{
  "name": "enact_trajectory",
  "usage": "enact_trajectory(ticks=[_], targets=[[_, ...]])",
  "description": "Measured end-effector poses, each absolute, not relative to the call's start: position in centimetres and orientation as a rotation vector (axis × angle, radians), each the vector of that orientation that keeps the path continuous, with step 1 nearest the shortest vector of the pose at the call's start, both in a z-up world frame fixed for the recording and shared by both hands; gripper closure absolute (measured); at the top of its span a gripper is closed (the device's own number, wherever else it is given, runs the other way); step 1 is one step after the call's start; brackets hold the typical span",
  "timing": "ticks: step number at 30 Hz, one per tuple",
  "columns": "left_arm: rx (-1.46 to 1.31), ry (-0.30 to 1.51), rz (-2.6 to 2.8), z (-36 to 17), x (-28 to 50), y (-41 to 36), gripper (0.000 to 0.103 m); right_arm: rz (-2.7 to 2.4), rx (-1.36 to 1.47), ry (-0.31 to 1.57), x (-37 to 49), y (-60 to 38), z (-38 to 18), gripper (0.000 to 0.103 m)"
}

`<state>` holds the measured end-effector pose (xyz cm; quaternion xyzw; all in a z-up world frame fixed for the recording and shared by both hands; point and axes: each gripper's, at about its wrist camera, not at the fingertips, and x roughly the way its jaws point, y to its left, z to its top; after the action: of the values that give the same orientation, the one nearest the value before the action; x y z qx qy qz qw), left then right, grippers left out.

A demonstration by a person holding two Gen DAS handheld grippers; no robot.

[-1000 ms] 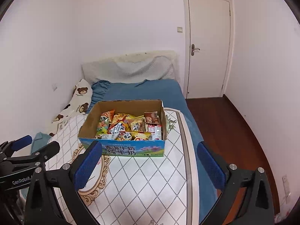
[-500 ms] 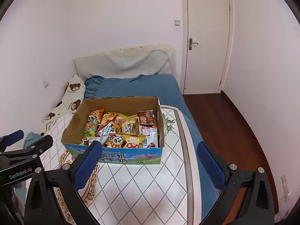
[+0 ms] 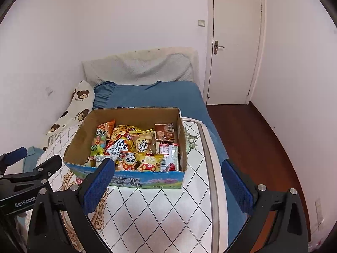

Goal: Organize snacks

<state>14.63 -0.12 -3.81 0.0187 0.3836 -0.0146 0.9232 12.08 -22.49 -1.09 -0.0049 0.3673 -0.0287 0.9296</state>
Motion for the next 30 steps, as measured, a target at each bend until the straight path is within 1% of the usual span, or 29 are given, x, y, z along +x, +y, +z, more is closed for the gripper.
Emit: enact_trajectory(ticks=[30], targets=[[0.034, 0.758, -0.035, -2.7, 13.8, -0.2, 0.0, -0.061, 0.03, 0.768, 11.7, -22.8, -1.2, 0.0]])
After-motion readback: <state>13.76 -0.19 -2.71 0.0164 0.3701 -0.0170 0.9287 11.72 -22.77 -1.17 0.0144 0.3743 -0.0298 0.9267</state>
